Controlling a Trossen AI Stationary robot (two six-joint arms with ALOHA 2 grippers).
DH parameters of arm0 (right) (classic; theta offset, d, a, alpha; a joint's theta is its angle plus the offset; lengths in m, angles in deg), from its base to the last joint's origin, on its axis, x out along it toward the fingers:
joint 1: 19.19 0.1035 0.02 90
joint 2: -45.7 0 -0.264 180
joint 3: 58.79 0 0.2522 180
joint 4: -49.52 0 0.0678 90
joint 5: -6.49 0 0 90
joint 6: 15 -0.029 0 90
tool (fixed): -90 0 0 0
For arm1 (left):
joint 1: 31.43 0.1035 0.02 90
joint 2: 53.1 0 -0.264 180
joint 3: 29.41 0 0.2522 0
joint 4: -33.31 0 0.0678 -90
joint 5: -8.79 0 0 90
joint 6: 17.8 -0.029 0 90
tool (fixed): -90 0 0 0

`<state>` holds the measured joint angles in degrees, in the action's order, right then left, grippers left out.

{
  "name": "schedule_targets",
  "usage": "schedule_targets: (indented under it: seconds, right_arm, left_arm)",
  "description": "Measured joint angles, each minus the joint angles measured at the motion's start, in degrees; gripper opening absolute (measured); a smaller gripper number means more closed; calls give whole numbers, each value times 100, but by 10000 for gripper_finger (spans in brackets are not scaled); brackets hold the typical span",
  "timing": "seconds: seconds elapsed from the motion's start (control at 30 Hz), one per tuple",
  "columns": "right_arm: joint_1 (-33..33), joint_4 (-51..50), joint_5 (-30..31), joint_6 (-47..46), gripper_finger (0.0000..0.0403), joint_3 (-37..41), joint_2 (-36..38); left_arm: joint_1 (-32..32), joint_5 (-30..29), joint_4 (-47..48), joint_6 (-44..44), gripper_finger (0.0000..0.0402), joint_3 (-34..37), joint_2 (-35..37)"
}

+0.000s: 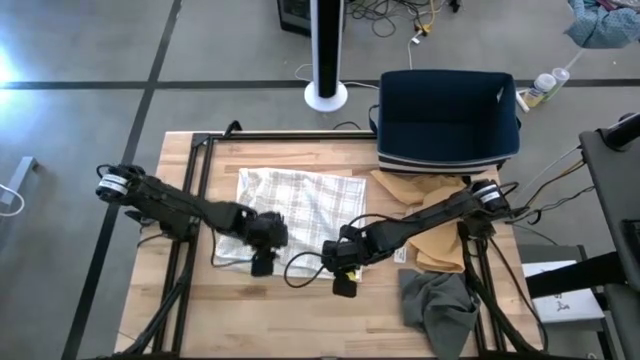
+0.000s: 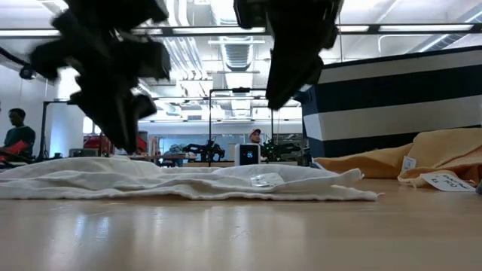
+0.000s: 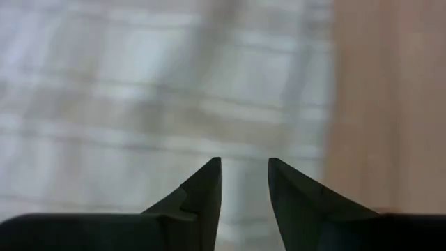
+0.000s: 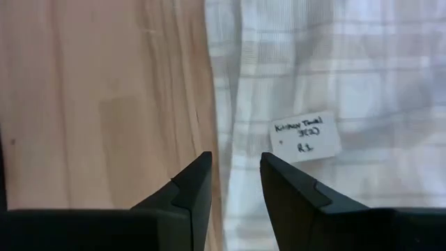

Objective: Fold towel
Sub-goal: Fold the white towel

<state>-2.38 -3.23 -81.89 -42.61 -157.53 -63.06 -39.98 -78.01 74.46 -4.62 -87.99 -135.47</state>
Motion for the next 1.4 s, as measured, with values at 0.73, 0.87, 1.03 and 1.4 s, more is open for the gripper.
schedule_targets:
  seconds: [0.73,0.87,1.03,1.4]
  right_arm:
    - [-1269,-399,-356,1855,126,469,-715]
    - [-1755,-748,-66,2373,120,483,-601]
    - [-2048,-745,1,2360,115,493,-220]
    - [-1042,409,-487,906,128,598,-23]
  left_arm:
    - [-379,593,-2186,2020,75,1658,-10]
    - [-835,605,-2064,2631,75,1369,-32]
    - [-733,513,-1558,2192,75,507,31]
    - [585,63,865,273,75,111,52]
